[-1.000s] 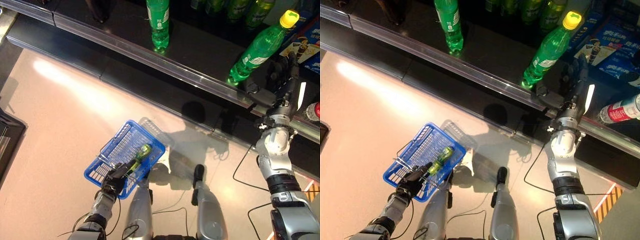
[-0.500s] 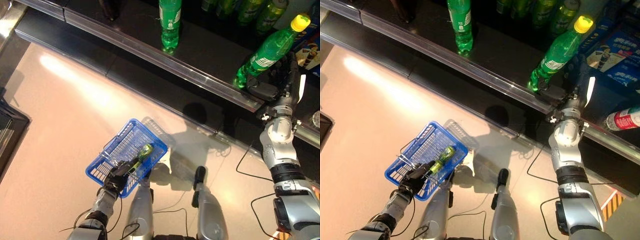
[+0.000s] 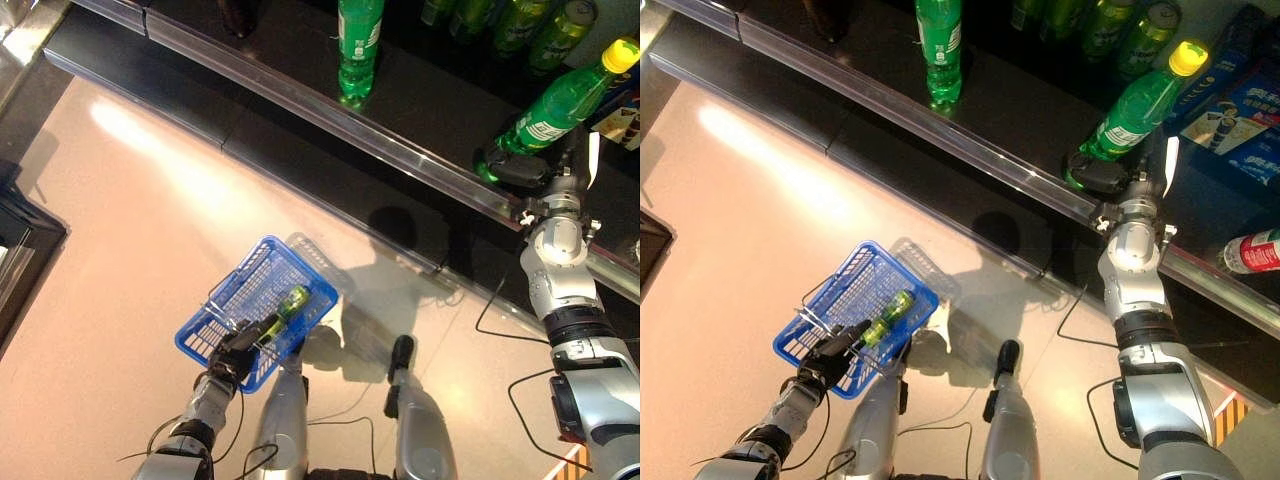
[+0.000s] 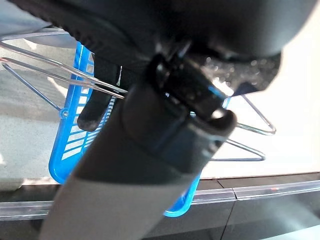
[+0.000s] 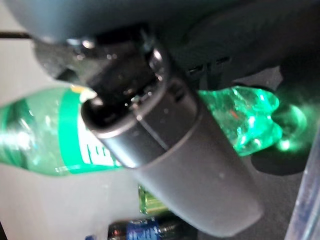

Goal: Pick up the drink and place into the basket.

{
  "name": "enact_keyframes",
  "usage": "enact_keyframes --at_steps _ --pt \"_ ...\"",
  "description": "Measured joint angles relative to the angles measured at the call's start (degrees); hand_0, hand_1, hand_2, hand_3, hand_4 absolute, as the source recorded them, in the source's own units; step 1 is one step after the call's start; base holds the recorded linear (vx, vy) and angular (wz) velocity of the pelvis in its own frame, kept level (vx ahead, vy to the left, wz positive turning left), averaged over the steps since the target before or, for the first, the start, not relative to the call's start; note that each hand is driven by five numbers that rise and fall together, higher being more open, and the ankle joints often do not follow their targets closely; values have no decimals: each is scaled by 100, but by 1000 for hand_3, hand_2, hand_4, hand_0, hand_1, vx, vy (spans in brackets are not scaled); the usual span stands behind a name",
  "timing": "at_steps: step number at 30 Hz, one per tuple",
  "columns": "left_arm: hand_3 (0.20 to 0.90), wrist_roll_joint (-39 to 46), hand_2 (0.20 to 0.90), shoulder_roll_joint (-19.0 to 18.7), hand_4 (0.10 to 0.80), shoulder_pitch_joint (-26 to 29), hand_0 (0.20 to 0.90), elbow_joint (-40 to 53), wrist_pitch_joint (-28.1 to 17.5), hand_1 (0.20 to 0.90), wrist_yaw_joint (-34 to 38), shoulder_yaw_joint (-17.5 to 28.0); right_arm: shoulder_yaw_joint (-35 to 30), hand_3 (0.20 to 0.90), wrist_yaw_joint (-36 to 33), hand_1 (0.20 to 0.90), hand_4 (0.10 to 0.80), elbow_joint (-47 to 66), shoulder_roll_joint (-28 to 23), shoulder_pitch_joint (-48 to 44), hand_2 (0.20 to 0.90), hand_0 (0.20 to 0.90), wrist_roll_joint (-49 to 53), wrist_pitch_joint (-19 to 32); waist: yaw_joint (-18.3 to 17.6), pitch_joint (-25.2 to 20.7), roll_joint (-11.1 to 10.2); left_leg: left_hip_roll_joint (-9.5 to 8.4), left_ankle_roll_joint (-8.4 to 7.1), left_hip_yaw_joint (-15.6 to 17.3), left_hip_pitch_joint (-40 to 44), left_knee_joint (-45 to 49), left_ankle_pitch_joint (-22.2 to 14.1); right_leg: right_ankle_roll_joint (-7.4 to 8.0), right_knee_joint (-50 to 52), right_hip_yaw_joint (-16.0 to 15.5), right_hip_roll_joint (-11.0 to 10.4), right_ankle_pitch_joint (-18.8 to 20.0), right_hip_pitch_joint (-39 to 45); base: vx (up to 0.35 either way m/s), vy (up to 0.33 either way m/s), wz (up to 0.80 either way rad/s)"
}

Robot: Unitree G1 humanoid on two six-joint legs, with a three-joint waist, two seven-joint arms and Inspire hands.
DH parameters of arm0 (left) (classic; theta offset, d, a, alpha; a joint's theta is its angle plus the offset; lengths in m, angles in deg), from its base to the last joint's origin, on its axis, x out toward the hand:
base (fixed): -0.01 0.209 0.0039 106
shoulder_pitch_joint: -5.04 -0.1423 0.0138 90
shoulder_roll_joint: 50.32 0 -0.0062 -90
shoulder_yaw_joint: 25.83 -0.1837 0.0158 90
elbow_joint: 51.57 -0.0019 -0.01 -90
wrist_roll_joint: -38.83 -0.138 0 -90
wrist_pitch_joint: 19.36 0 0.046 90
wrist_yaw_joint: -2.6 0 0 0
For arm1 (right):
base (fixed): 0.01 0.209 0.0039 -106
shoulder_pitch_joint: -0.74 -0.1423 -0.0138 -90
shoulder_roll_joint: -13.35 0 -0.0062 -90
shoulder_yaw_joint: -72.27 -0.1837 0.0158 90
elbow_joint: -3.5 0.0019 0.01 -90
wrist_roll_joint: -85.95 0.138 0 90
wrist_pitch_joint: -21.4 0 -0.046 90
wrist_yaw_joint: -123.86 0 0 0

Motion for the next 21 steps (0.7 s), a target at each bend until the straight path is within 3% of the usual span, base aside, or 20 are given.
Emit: enact_keyframes --at_steps 6,7,21 --pt "200 -9 300 -22 100 32 300 5 38 300 1 -39 78 900 65 900 800 -219 -35 -256 900 900 3 -131 -4 0 0 1 -2 -59 -1 1 1 0 -20 -101 4 0 51 4 -11 4" --pt "200 -9 300 -33 100 32 300 20 53 300 1 -73 78 200 129 300 100 -228 -44 -286 300 300 40 -142 1 0 0 0 -1 -73 -1 1 1 0 -32 -102 5 0 65 8 -7 6" --pt "200 -13 300 -68 100 33 300 49 60 300 -3 -153 236 200 435 300 100 -226 -16 -418 300 300 271 -145 94 0 0 -35 11 -126 24 -79 23 11 -129 -144 -18 12 142 5 0 1"
